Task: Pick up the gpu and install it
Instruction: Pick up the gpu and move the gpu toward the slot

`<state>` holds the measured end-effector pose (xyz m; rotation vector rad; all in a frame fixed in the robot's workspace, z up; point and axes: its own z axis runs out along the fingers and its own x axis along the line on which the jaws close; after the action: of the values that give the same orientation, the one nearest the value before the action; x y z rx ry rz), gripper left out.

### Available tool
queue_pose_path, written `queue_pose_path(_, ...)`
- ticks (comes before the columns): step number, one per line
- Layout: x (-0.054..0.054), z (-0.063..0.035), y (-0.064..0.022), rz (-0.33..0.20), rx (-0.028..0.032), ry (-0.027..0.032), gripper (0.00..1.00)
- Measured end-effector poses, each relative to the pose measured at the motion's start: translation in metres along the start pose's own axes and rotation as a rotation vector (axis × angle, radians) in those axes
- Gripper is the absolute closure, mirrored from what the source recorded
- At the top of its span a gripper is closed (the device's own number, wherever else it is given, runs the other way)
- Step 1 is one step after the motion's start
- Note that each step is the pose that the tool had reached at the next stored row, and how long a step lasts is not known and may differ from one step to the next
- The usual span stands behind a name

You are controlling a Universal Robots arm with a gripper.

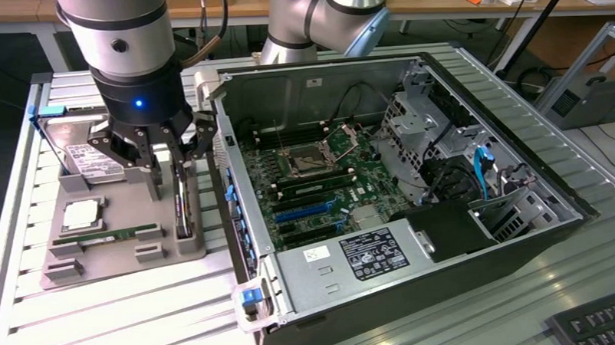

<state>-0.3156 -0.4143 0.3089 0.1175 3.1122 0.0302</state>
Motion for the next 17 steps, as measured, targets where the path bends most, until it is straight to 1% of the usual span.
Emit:
queue_pose_path(8,0.0001,0.0022,0.0,0.0,0.005,-0.0003,0.64)
queue_pose_path(17,0.0001,0.0043,-0.0001,0.0,0.0086,-0.0006,0.64)
